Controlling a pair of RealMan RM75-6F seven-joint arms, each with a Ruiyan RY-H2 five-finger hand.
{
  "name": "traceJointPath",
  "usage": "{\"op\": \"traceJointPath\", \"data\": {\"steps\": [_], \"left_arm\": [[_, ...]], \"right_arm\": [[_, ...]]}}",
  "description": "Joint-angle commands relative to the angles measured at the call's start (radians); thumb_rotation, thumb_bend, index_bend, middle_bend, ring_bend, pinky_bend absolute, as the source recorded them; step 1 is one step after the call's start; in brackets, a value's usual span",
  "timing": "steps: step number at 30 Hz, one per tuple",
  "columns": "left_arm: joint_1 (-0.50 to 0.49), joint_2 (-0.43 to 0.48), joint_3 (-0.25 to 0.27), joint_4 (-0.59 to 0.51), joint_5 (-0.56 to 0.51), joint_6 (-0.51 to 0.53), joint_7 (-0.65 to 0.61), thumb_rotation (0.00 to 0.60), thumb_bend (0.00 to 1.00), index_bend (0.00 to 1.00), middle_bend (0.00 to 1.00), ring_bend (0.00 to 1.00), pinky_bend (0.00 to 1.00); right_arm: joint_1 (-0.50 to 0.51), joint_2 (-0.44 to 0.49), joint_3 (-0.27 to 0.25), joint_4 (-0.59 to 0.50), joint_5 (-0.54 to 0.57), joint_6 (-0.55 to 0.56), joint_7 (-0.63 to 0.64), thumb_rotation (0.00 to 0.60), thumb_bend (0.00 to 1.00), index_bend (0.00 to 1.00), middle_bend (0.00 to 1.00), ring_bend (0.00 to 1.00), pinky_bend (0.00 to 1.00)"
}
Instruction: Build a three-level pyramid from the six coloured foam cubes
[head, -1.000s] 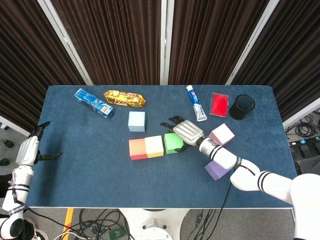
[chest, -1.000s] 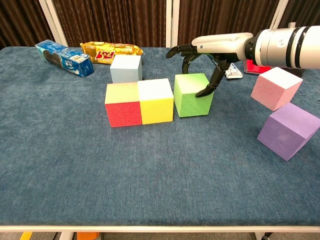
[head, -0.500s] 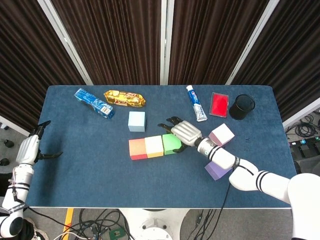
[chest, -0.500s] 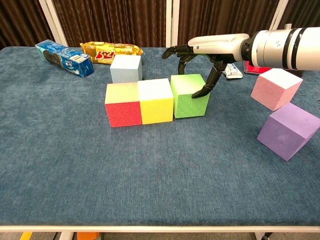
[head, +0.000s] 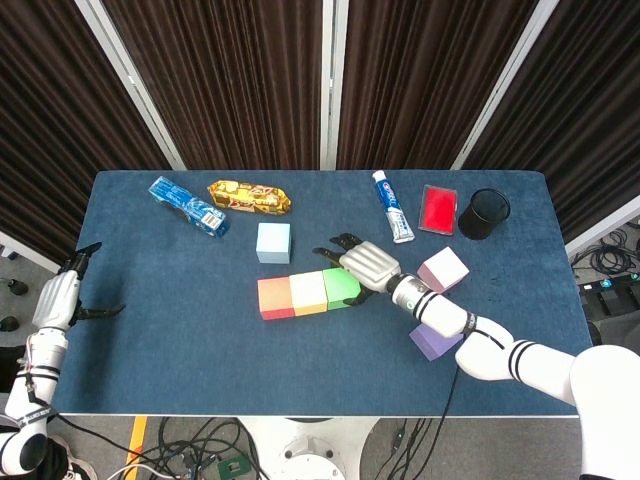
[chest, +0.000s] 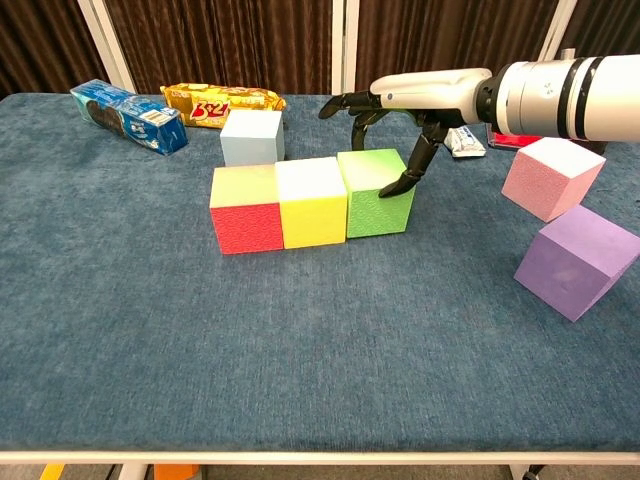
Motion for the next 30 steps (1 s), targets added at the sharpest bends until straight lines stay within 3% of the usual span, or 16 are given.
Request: {"op": "traceJointPath", "data": {"steps": [1,14,25,30], "left_arm": [[0.000,-0.001,0.000,0.001,0.001,0.000,-0.002,0.600,0.09,0.08,0.09,0.01,0.13],[0.005,0.000,0.004,0.005,0.007,0.001,-0.017,0.600,0.09,0.08,0.09,0.01,0.13],[0.006,-0.004,0.007,0.011,0.009,0.000,-0.025,0.600,0.09,0.08,0.09,0.01,0.13],[0.008,-0.005,0.007,0.013,0.011,0.002,-0.029,0.600,0.09,0.08,0.09,0.01,0.13]], "right_arm": [[0.002,-0.002,0.000,0.001,0.002,-0.003,0.001,0.600,0.14,0.00,0.41,0.00,0.00],[0.011,-0.012,0.003,0.007,0.011,-0.014,0.002,0.600,0.13,0.00,0.40,0.00,0.00],[0.020,-0.007,-0.004,0.003,0.017,-0.043,0.000,0.600,0.03,0.00,0.19,0.00,0.00],[0.021,-0.005,-0.003,0.001,0.019,-0.042,0.001,0.600,0.03,0.00,0.15,0.00,0.00]]}}
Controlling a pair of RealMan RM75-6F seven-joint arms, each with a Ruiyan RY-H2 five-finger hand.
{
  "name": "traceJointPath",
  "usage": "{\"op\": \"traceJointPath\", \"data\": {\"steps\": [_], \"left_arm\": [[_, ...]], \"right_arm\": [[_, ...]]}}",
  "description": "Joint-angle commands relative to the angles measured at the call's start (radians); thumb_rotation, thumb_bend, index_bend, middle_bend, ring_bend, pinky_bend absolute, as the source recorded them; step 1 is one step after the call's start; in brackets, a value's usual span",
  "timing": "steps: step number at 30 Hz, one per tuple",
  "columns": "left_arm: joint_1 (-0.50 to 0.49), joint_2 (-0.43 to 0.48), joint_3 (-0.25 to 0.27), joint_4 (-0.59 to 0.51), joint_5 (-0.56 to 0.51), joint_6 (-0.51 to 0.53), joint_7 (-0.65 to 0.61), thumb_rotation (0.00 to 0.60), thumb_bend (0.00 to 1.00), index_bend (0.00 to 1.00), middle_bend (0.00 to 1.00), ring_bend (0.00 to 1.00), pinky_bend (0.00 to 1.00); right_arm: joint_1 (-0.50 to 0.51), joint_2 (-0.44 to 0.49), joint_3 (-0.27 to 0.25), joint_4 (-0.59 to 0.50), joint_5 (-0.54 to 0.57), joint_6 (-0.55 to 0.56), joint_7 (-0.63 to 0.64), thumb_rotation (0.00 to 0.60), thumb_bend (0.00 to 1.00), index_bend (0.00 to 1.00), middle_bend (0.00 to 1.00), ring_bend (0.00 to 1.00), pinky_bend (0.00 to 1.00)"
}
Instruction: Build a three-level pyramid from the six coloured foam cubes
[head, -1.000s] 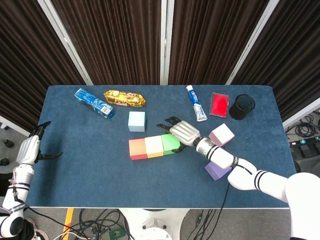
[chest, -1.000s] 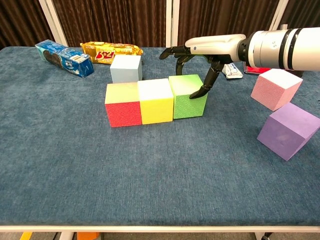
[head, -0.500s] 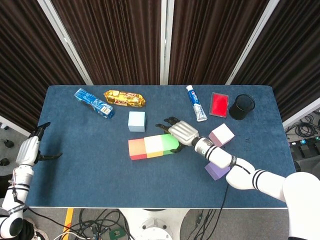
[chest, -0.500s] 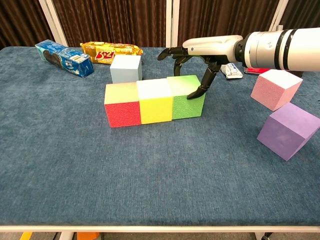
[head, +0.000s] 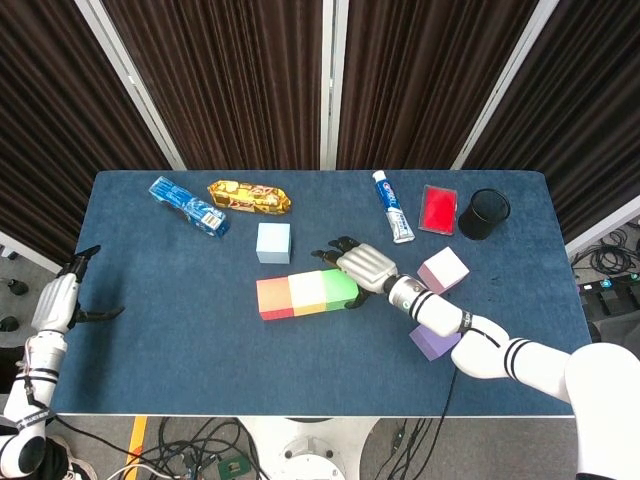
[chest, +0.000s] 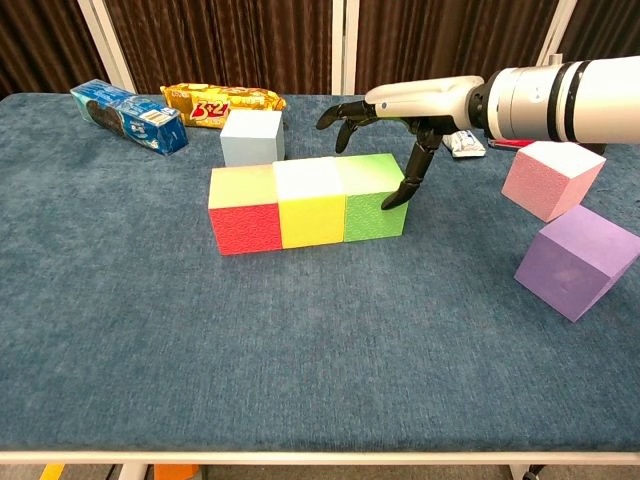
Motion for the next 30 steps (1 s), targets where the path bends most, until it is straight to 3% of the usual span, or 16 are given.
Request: {"op": "traceJointPath", "data": {"steps": [1,8,20,25,30], "left_arm": [[0.002,-0.001,0.002,0.000,0.002,0.002,0.000,0.600,0.09,0.08,0.09,0.01,0.13],[0.002,0.013,-0.007,-0.013,0.007,0.012,-0.013,0.600,0.09,0.08,0.09,0.01,0.13],[-0.009,0.063,-0.040,-0.081,0.010,0.039,0.004,0.600,0.09,0.08,0.09,0.01,0.13],[-0.007,0.059,-0.038,-0.095,0.012,0.057,0.022,0.600,0.09,0.08,0.09,0.01,0.13],[0.030,0.060,-0.020,-0.094,0.013,0.086,-0.013,0.600,0.09,0.08,0.09,0.01,0.13]], "right_arm": [[-0.001,0.001,0.000,-0.001,0.000,0.001,0.000,0.600,0.03,0.00,0.15,0.00,0.00],[-0.010,0.034,0.018,-0.035,0.007,0.034,0.011,0.600,0.02,0.00,0.14,0.00,0.00],[-0.085,0.183,0.085,-0.171,0.100,0.132,0.004,0.600,0.01,0.00,0.17,0.00,0.00],[-0.065,0.139,0.120,-0.153,0.194,0.089,-0.078,0.600,0.01,0.00,0.17,0.00,0.00],[0.026,0.019,0.170,-0.063,0.303,-0.001,-0.192,0.600,0.01,0.00,0.17,0.00,0.00]]}}
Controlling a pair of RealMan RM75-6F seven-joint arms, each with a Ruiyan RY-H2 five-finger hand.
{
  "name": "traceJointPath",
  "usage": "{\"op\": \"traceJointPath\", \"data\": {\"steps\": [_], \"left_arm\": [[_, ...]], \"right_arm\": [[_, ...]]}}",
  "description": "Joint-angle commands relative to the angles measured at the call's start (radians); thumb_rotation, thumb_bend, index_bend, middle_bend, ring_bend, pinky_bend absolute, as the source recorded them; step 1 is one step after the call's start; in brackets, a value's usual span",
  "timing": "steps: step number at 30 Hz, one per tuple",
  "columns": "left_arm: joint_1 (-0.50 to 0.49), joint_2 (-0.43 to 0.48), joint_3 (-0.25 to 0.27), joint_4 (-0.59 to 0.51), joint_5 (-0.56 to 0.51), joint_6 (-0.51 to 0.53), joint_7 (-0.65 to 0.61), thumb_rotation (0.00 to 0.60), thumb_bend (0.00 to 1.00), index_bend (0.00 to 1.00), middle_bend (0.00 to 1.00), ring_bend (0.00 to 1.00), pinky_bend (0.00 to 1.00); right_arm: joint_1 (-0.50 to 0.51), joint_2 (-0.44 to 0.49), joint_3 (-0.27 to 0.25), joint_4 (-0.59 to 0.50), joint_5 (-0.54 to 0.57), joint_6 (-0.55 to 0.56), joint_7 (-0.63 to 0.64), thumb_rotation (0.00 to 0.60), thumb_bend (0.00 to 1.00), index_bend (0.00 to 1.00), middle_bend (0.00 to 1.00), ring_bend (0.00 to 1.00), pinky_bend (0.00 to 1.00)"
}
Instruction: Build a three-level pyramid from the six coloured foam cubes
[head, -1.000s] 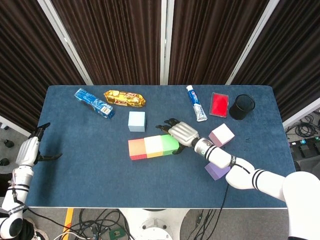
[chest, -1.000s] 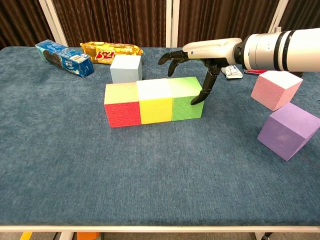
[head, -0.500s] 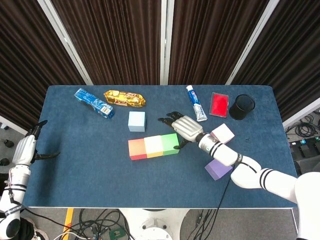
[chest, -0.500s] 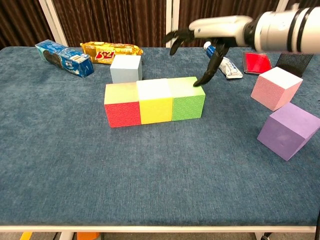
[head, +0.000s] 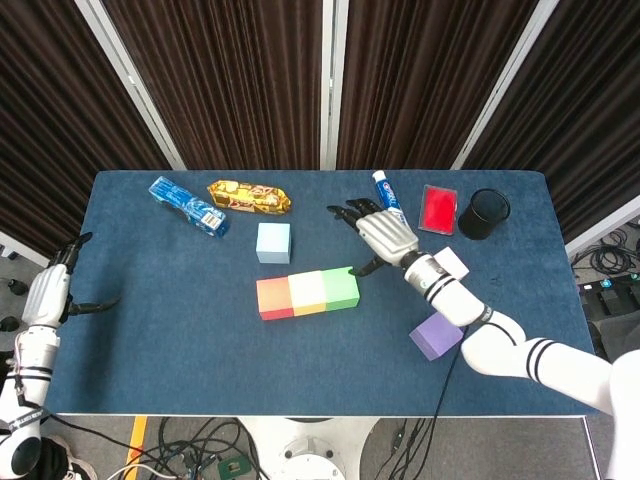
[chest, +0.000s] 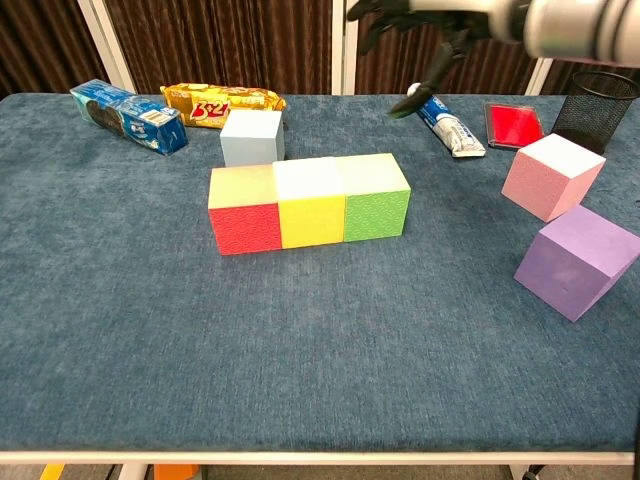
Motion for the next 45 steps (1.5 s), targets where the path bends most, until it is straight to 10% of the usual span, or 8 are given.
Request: {"op": "traceJointPath", "data": {"steps": [1,20,45], "left_arm": [[0.023,0.003,0.013,0.002,0.003,0.018,-0.024,0.600,0.09,0.08,0.09,0.01,0.13],[0.122,0.029,0.041,0.041,0.021,0.100,-0.137,0.600,0.09,0.08,0.09,0.01,0.13],[0.138,0.022,0.038,0.109,0.031,0.084,-0.215,0.600,0.09,0.08,0.09,0.01,0.14]], "right_arm": [[0.085,-0.115,0.051,0.097,0.099,-0.082,-0.094,0.600,0.01,0.00,0.17,0.00,0.00],[0.313,-0.459,0.130,0.516,0.366,-0.225,-0.311,0.600,0.01,0.00,0.17,0.00,0.00],[0.401,-0.640,0.182,0.813,0.341,-0.282,-0.298,0.600,0.15,0.00,0.39,0.00,0.00]]}}
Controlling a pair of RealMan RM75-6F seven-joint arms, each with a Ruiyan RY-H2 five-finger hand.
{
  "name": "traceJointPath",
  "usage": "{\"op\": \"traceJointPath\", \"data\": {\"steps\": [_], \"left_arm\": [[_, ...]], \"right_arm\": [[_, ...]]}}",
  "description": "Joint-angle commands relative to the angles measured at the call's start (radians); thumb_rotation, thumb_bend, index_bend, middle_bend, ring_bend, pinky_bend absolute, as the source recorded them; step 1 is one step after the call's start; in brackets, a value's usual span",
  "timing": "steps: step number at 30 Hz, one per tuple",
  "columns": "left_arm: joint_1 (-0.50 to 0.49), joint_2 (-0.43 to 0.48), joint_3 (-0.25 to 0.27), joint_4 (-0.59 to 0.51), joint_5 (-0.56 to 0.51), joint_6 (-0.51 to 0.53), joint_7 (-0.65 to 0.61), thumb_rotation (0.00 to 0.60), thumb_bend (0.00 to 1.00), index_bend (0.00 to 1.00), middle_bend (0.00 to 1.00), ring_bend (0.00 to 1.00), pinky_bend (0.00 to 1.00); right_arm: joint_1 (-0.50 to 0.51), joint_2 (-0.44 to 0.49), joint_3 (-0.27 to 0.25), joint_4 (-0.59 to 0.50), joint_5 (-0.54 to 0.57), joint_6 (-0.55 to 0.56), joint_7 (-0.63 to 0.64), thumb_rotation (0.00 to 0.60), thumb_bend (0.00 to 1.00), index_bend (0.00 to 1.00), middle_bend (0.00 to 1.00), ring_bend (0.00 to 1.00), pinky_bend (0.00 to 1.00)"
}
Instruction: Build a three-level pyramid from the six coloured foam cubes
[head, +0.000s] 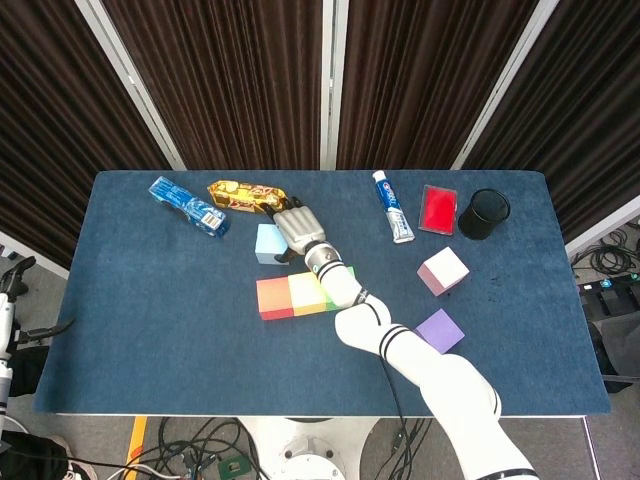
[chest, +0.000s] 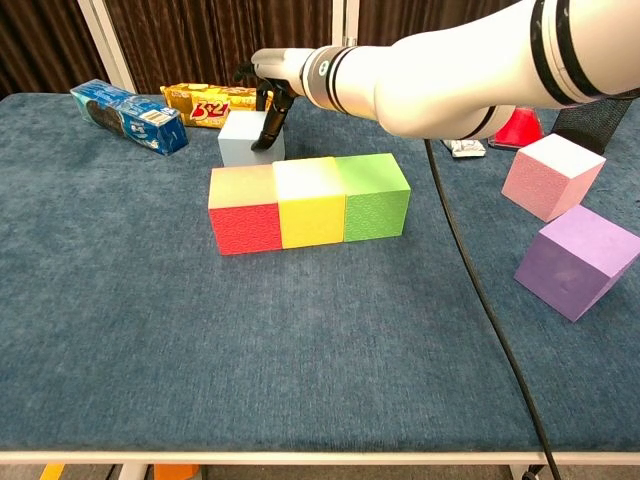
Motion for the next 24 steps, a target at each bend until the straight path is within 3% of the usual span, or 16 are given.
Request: {"op": "traceJointPath", "data": {"steps": [1,7,14,24], "left_arm": [[-0.002,0.001,-0.003,0.003,0.000,-0.004,-0.005,0.600,0.09,0.08,0.09,0.01,0.14],[-0.008,0.003,-0.006,-0.002,0.002,-0.010,0.005,0.600,0.09,0.08,0.09,0.01,0.13],[-0.007,-0.002,-0.012,-0.027,-0.009,-0.002,0.046,0.600,0.09,0.08,0.09,0.01,0.13],[-0.009,-0.005,-0.009,-0.020,0.041,0.042,0.060,0.600,0.09,0.08,0.09,0.01,0.13]], "right_arm": [[0.000,0.001,0.006,-0.005,-0.024,0.023,0.014,0.600,0.16,0.00,0.40,0.00,0.00],[-0.047,0.105,0.013,-0.156,-0.097,0.107,0.061,0.600,0.17,0.00,0.44,0.00,0.00],[-0.161,0.383,-0.004,-0.550,-0.167,0.137,0.100,0.600,0.20,0.00,0.44,0.00,0.00],[-0.260,0.636,-0.019,-0.889,-0.276,0.208,0.133,0.600,0.21,0.00,0.45,0.00,0.00]]}}
